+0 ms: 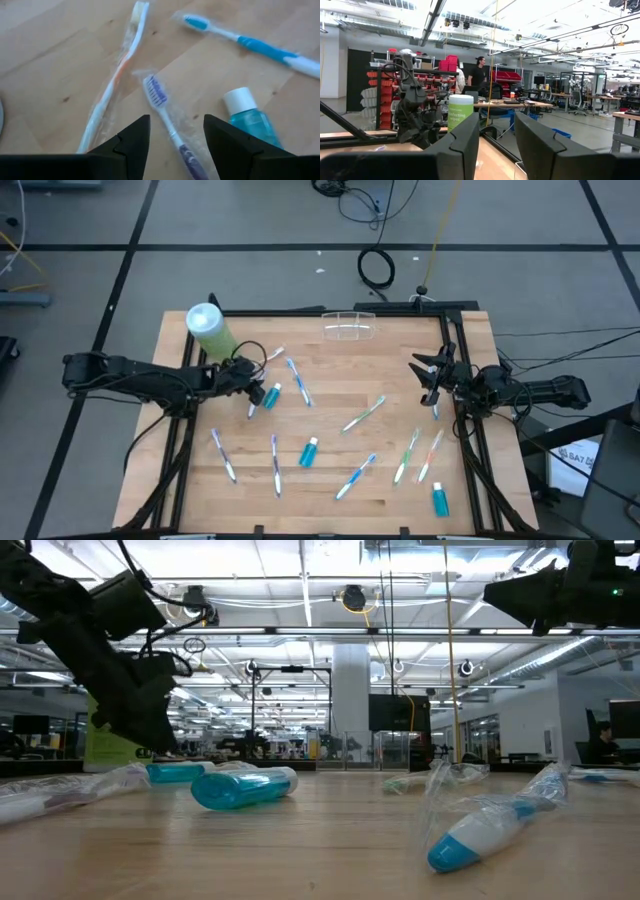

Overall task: Pick & Place toothbrushing station
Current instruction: Put the top left purple toothbrush into the left section of the transparent organizer

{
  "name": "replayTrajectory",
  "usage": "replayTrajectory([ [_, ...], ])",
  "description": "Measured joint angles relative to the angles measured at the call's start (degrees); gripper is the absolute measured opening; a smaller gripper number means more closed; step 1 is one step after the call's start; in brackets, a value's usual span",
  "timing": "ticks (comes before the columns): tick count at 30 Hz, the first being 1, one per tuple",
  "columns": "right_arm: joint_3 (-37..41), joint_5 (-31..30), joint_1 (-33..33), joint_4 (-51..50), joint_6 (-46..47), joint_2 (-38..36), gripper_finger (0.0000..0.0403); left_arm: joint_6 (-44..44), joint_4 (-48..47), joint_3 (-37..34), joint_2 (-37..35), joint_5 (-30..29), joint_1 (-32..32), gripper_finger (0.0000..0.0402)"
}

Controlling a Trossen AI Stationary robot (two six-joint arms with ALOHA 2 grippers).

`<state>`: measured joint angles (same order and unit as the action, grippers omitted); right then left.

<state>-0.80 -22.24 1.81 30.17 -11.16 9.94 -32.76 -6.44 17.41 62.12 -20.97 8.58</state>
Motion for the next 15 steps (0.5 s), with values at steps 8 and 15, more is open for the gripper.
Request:
replayTrajectory([
  [8, 0.0, -0.06, 0.02, -0.06, 0.58, 0.01, 0.0114, -2.18, 0.62, -0.02, 3.8, 0.06, 1.17, 0.0184],
  [15, 0.0, -0.09, 0.02, -0.44, 2.56, 0.0, 0.0114, -3.52, 0.71, -0.02, 6.4, 1.94, 2.05, 0.0173],
])
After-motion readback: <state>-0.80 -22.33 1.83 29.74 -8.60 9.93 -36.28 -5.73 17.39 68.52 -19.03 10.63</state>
